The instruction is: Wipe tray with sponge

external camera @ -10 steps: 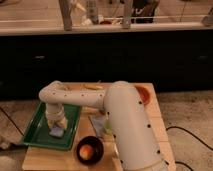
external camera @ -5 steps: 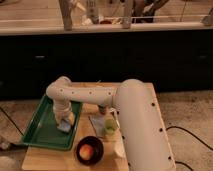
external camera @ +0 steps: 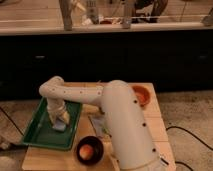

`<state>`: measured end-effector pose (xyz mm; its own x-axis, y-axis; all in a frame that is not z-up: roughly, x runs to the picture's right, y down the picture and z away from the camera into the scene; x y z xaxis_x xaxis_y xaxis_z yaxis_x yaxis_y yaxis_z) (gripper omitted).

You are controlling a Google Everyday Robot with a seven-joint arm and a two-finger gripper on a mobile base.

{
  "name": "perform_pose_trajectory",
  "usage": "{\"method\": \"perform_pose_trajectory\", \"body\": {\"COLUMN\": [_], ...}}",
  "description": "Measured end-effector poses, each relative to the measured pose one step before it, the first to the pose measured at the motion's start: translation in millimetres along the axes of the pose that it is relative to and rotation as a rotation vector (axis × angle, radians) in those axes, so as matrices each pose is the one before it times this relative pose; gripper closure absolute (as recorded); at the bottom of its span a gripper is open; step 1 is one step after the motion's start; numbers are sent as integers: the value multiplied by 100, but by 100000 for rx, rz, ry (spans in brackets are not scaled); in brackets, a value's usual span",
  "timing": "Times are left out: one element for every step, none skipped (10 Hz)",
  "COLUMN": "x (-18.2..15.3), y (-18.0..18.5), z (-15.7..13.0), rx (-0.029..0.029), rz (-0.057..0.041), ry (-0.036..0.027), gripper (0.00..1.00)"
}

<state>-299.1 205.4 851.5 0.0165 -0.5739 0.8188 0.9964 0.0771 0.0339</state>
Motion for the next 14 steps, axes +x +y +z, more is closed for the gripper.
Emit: {"method": "perform_pose_trajectory", "body": {"x": [-330, -518, 22, 63, -53, -75, -858, -932, -749, -374, -1, 199, 350, 987], "y": [-1287, -953, 95, 71, -53, 182, 813, 921, 1468, 2262, 1236, 655, 217, -365], "z": [465, 417, -198, -108, 30, -6, -220, -426, -529, -942, -487, -554, -342, -489], "rx": [-108, -276, 377, 25, -197, -419, -450, -960, -1222, -1432, -859, -492, -314, 415], "rz": [-2485, -1683, 362, 128, -168, -135, 1267, 1114, 1404, 2098, 1036, 689, 303, 493], "ry": [-1451, -827, -225, 127, -16, 365, 566, 202, 480, 1384, 1369, 1930, 1679, 2877], "gripper": [98, 98, 98, 98, 98, 98, 98, 98, 98, 98, 98, 98, 98, 98]}}
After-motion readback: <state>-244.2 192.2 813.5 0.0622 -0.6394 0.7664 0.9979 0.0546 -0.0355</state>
